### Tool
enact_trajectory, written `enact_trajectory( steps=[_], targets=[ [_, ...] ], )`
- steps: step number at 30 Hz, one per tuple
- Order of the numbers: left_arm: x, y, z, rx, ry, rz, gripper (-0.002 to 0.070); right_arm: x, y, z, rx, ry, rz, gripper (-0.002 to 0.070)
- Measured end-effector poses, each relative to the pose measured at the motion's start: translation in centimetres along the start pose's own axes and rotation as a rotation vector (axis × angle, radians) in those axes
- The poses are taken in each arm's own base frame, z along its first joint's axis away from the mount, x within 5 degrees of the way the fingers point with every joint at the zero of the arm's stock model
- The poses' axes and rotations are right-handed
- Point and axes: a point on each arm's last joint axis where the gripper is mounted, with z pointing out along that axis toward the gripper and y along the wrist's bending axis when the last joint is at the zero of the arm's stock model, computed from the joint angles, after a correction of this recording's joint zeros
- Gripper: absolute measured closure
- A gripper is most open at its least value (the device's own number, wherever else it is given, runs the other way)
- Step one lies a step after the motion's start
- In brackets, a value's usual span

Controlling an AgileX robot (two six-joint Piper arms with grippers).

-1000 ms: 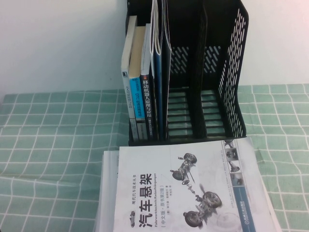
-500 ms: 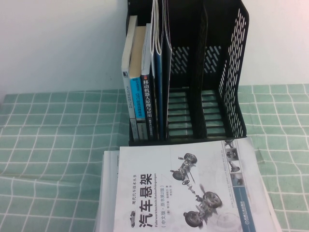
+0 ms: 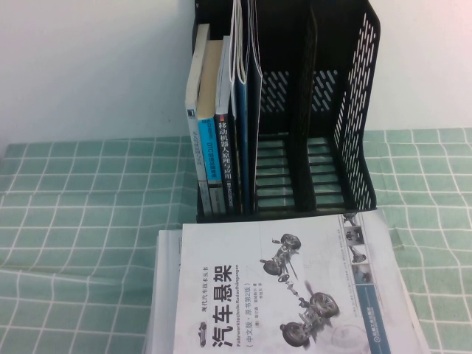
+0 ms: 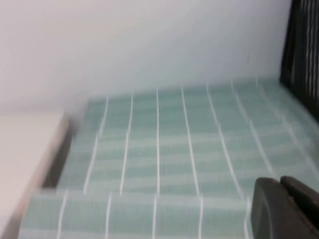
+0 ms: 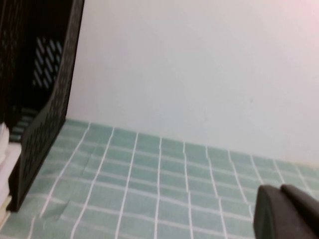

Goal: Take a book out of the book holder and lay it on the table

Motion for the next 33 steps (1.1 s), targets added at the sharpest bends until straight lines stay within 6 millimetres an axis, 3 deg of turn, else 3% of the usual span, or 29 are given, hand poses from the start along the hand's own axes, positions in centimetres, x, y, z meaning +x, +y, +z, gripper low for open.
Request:
enact_trajectory(
  steps=[10, 22, 24, 27, 33],
  targets=[
    [-3.9, -0.2, -0.9, 0.016, -0.448, 0.013, 0.0678, -2.4, -0.6, -0.4, 0.072, -0.27, -0.002, 0.0678],
    [-6.6, -0.3, -2.9, 0.026, -0.819, 0.023, 0.0678, -3.9, -1.0, -1.0, 0.12, -0.448, -0.002, 0.0678],
    [-6.6, -0.2, -2.8, 0.021, -0.816, 0.017, 0.0678, -4.2, -1.1, -1.1, 0.129, -0.482, -0.002, 0.0678],
    [-6.5, -0.1, -2.2, 0.012, -0.658, -0.005, 0.0679, -4.4, -1.2, -1.2, 0.136, -0.508, -0.002, 0.0678],
    [-9.7, 0.1, -3.6, 0.012, -0.427, -0.035, 0.0678, -6.5, -1.5, -1.7, 0.104, -0.387, -0.055, 0.0678]
  ],
)
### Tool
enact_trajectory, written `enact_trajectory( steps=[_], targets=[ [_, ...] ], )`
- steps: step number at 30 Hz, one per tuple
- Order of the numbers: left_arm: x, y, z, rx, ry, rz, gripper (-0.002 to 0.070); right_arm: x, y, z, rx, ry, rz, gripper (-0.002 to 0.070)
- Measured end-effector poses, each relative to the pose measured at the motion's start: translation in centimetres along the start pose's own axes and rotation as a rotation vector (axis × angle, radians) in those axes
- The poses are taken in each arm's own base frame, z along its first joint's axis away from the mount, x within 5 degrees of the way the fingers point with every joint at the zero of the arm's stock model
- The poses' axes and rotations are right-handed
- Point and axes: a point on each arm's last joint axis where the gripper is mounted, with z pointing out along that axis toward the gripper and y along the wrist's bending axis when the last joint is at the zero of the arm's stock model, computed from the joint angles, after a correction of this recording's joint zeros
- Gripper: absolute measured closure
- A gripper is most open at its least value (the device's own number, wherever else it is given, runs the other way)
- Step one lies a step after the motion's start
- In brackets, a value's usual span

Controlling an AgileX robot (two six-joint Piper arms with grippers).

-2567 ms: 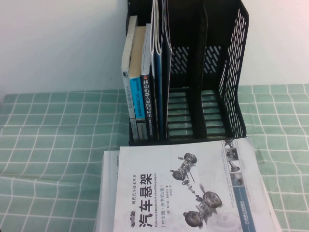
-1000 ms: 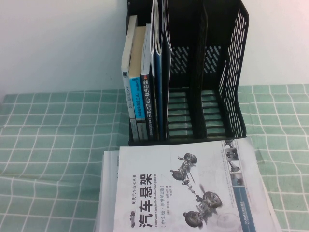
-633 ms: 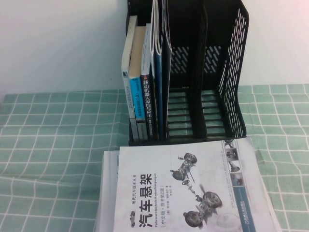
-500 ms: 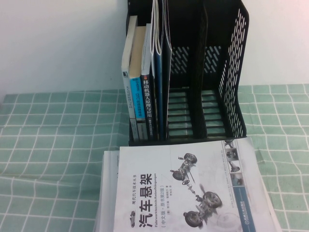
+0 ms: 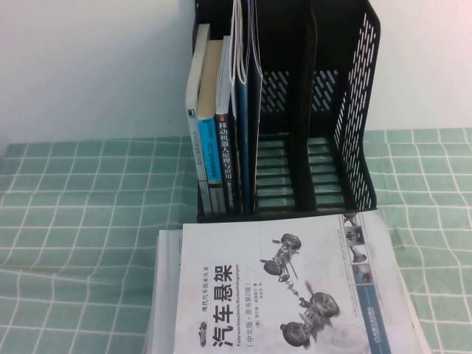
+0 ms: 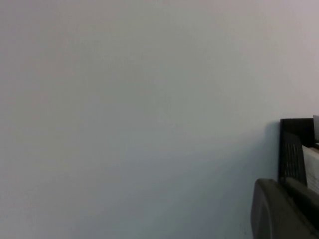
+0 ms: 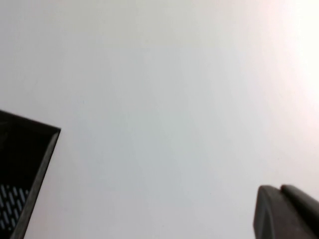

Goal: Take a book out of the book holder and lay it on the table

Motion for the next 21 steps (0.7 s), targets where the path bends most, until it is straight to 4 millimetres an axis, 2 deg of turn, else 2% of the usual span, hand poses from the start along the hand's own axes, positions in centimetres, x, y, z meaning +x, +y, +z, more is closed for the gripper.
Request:
enact_trajectory(
  steps=[4, 9, 12, 15, 18, 21],
  targets=[
    [-2.2, -0.1, 1.1, 0.001, 0.086, -0.023, 0.0678, -2.2, -0.6, 0.4, -0.031, 0.102, -0.031, 0.0678],
    [-3.3, 0.0, 3.6, -0.002, 0.024, -0.118, 0.0678, -3.0, -0.8, 2.9, -0.075, 0.257, -0.038, 0.0678],
    [-4.1, 0.0, 5.6, -0.008, 0.024, -0.172, 0.0678, -3.0, -0.8, 4.9, -0.074, 0.245, -0.042, 0.0678],
    [-5.0, -0.2, 8.4, 0.008, 0.046, -0.271, 0.0678, -2.9, -0.6, 7.1, -0.078, 0.187, -0.106, 0.0678],
    [-5.7, -1.6, 11.4, 0.126, 0.031, -0.197, 0.0678, -2.4, 0.1, 9.1, -0.135, 0.126, -0.179, 0.0678],
    [-6.0, -4.2, 14.5, 0.318, 0.028, -0.099, 0.0678, -1.7, 1.3, 10.9, -0.229, 0.07, -0.148, 0.0678]
  ],
)
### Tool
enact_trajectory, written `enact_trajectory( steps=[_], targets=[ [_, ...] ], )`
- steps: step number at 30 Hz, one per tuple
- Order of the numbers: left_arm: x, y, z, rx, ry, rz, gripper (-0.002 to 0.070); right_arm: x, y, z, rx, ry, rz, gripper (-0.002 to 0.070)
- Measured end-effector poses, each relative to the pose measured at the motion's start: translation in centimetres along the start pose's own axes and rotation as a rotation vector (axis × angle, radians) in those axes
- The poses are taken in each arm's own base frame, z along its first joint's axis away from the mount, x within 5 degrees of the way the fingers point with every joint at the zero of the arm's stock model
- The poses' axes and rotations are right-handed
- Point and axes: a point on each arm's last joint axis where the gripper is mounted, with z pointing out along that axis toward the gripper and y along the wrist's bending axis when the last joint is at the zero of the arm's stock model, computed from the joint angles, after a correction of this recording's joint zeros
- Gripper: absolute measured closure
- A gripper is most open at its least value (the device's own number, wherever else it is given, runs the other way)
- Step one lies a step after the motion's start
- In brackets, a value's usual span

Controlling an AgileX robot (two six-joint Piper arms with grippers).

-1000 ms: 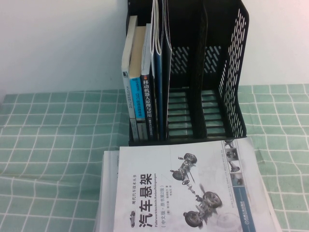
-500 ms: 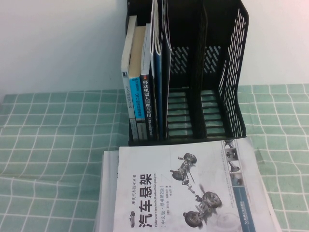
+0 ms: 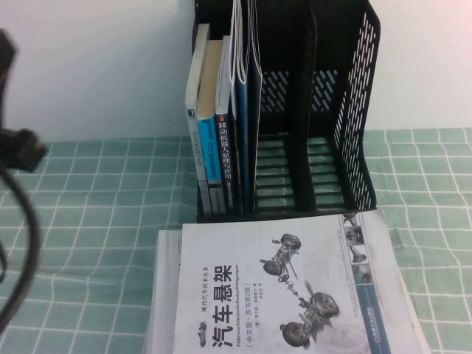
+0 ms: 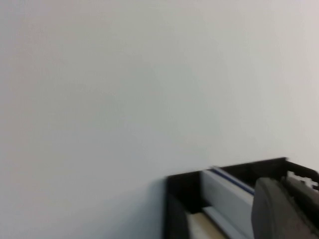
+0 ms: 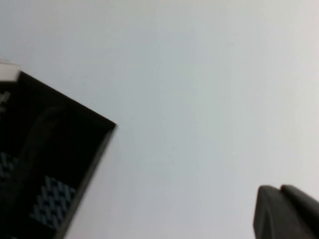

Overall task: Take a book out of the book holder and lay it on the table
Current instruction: Hold the bookshelf

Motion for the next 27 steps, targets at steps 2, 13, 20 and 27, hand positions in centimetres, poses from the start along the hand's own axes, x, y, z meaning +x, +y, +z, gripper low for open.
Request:
enact_trajectory(
  steps=[2, 13, 20, 27],
  targets=[
    [0.0, -1.3, 2.5, 0.109, 0.041, 0.001, 0.0678, 0.5, 0.7, 1.3, -0.071, -0.037, 0.062, 0.0678],
    [4.3, -9.4, 13.0, 0.278, 0.372, -0.074, 0.0678, 2.0, 4.4, 5.9, -0.341, -0.048, 0.237, 0.0678],
    [7.7, -11.2, 16.0, 0.217, 0.519, -0.203, 0.0678, 1.5, 8.5, 7.7, -0.466, -0.031, 0.371, 0.0678],
    [9.8, -11.2, 16.6, 0.154, 0.608, -0.262, 0.0678, 1.9, 12.4, 10.6, -0.578, -0.096, 0.346, 0.0658]
  ],
)
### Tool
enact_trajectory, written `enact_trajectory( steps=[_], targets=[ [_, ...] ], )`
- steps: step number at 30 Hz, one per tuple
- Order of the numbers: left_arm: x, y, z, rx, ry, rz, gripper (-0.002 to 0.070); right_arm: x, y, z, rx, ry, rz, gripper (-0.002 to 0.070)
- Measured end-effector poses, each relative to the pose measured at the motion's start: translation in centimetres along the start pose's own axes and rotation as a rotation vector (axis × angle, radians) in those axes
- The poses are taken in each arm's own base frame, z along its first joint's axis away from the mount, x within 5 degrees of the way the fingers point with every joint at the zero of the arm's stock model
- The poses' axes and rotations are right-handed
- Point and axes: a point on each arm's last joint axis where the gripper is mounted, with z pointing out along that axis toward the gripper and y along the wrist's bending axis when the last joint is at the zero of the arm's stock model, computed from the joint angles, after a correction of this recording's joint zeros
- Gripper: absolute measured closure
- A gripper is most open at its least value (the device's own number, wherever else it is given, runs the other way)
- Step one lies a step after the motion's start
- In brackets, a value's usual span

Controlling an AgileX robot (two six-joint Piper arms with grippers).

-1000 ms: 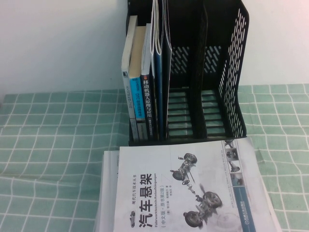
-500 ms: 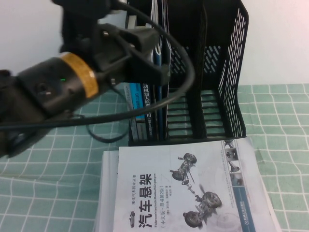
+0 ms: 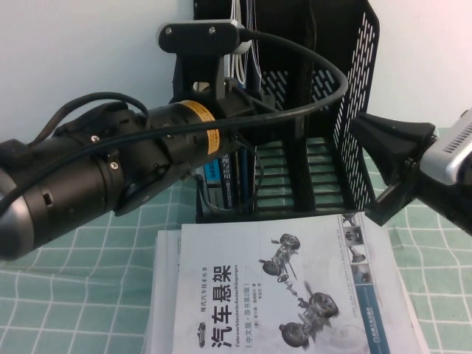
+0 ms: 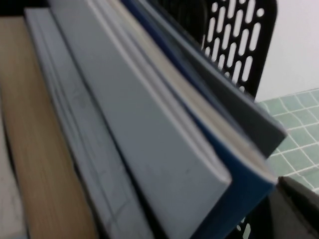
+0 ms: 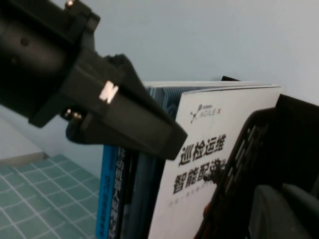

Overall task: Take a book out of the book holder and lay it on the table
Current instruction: Hold the bookshelf

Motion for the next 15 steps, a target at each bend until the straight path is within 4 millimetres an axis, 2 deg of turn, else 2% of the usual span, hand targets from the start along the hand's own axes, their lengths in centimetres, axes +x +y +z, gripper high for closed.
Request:
enact_trajectory(
  steps=[3, 8, 11, 15],
  targets=[
    [0.2, 0.3, 0.0, -0.038, 0.027, -0.062, 0.0678, 0.8, -0.1, 1.4, -0.02, -0.025, 0.047, 0.0602],
    [-0.4, 0.3, -1.0, -0.049, 0.013, -0.103, 0.0678, 2.1, 0.1, 3.0, -0.087, -0.012, 0.051, 0.0465],
    [-0.6, 0.3, -1.4, -0.059, 0.01, -0.097, 0.0678, 2.5, 0.2, 4.1, -0.129, -0.007, 0.064, 0.0423],
    [-0.6, 0.4, -1.4, -0.064, 0.011, -0.087, 0.0678, 2.8, -0.1, 5.8, -0.155, -0.015, 0.096, 0.0409]
  ],
)
